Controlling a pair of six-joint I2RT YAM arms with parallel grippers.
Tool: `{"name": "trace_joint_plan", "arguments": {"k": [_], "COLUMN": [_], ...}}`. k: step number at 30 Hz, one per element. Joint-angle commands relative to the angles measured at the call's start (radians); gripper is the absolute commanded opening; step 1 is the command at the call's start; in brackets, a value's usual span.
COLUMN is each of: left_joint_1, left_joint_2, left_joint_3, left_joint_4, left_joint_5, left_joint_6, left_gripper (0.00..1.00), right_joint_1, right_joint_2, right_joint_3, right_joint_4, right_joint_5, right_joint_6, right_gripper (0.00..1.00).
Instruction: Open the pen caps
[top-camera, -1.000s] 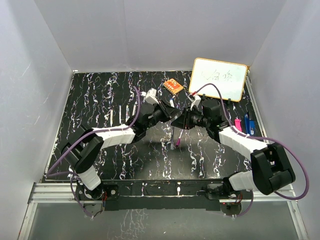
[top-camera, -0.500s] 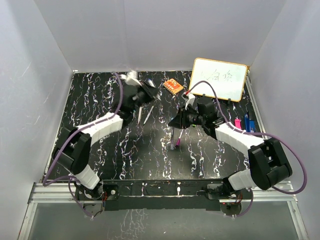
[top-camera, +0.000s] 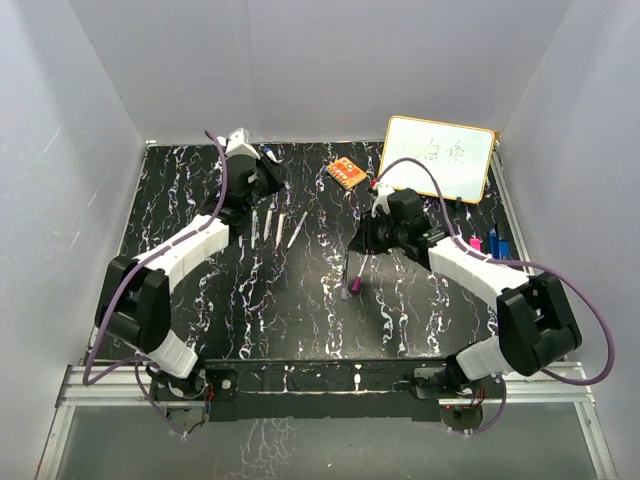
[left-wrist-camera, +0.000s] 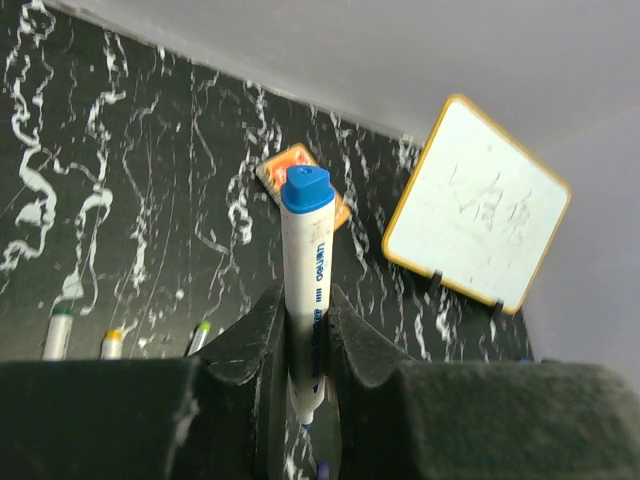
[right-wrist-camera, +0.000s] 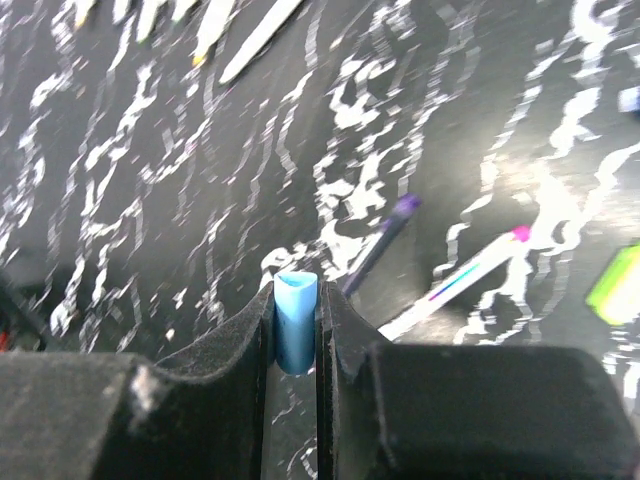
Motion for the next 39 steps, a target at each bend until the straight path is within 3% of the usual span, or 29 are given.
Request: {"name": "trace_joint_plan", "arguments": {"k": [1, 8, 20, 29, 39], "left_joint_1": [-0.001, -0.001, -0.001, 0.000, -0.001], "left_joint_2": [-0.120, -0.222, -0.347, -0.266, -0.175], "left_joint_3": [0.062, -0.022, -0.125, -0.022, 0.018], "left_joint_4": [-0.236, -0.403, -0.533, -0.735, -0.783], "left_joint_5": [0.119, 0.220, 0.250, 0.196, 0.262], "left_joint_6": [0.082, 0.123, 0.123, 0.223, 0.267], "left_gripper": [0.00, 0.00, 0.00, 0.00, 0.00], "right_joint_1": [0.000, -0.002, -0.009, -0.007, -0.020], "right_joint_2": [0.030, 0.126, 0.308, 0.415, 0.491], "right_joint_3": [0.117, 0.222, 0.381, 0.435, 0.475], "right_joint_4": [-0.086, -0.203, -0.306, -0.336, -0.352], "right_joint_5": [0.325, 0.546, 0.603, 0.617, 0.625], "right_joint_6": [-0.007, -0.012, -0.027, -0.029, -0.042], "right_gripper": [0.00, 0.00, 0.00, 0.00, 0.00]}}
